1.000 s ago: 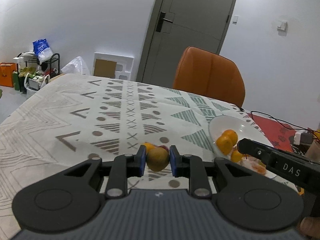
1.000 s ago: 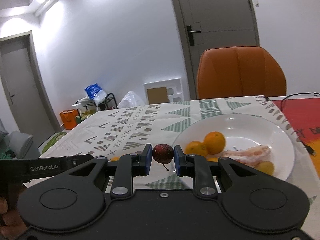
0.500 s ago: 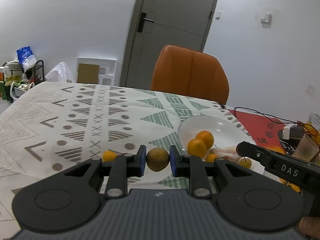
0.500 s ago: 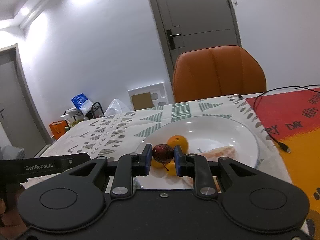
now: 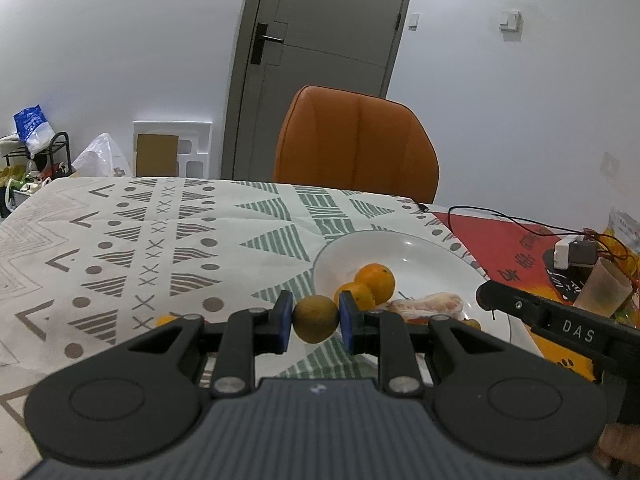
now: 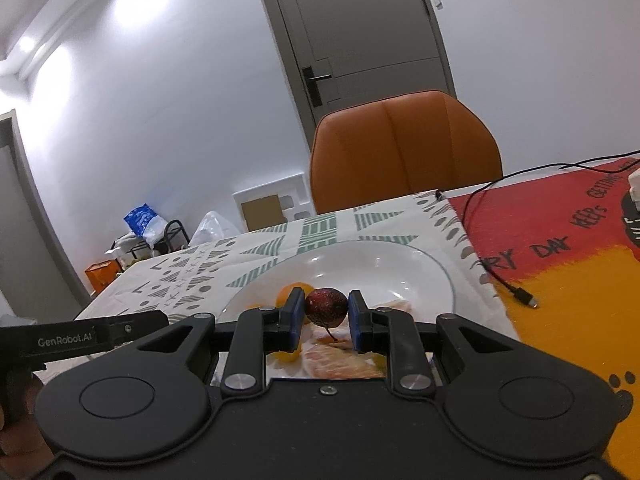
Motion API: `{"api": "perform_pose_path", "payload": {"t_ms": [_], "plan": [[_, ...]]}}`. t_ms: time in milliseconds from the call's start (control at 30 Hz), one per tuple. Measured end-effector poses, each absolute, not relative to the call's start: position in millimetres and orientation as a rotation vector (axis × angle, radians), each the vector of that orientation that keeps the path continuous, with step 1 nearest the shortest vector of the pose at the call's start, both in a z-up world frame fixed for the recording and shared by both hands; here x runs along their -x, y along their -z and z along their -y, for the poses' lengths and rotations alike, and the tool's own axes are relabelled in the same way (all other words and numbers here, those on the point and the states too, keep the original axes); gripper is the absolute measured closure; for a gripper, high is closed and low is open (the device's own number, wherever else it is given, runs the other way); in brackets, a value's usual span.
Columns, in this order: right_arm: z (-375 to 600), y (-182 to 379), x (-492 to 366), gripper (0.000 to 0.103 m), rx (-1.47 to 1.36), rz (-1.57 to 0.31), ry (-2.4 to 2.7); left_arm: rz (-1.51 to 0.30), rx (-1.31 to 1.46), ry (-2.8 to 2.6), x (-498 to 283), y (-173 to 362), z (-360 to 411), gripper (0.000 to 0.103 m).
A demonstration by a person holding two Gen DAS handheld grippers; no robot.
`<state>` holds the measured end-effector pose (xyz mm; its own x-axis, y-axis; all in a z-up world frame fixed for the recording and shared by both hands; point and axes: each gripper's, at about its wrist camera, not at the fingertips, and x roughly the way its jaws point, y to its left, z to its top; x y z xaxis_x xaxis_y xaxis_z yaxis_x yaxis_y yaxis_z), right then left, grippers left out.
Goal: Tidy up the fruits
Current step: 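Carry the yellow fruit in the left gripper and the red plum in the right gripper to the bowl, then open left gripper over the bowl while right gripper releases the red plum, then move left gripper to a small orange while right gripper moves to another red plum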
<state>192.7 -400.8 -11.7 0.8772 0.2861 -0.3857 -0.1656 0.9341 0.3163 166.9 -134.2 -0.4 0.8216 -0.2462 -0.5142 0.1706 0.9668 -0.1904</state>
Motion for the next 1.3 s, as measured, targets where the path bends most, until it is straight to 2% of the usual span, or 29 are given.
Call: {"api": "perform_pose_path", "payload": {"t_ms": [367,633,800,1100,1300], "plan": [[427.1,20.0,-201.7,0.081,-0.304,-0.445,-0.182,-0.58,0.12,0.257,-178.4,5.7,158.9,0.08],[427.5,16.1,-195.9,0.059,-0.256,-0.436,-0.183,-0.586,0.117,0.283,-182.7,7.8,172.1,0.08],[424.6,18.9,-188.7,0.056,-0.246,-0.456,-0.195,-0.59,0.117,0.295,-181.8,9.1,179.4,0.08],[416.6,20.7,-184.7,0.056,-0.236,-0.472,-0.215,-0.565,0.118,0.22,-179.4,0.5,155.8,0.07],[406.2,20.1,-184.2,0.056,-0.229,-0.476,-0.232,-0.569,0.128,0.147,-179.4,-0.9,125.2,0.055]]}}
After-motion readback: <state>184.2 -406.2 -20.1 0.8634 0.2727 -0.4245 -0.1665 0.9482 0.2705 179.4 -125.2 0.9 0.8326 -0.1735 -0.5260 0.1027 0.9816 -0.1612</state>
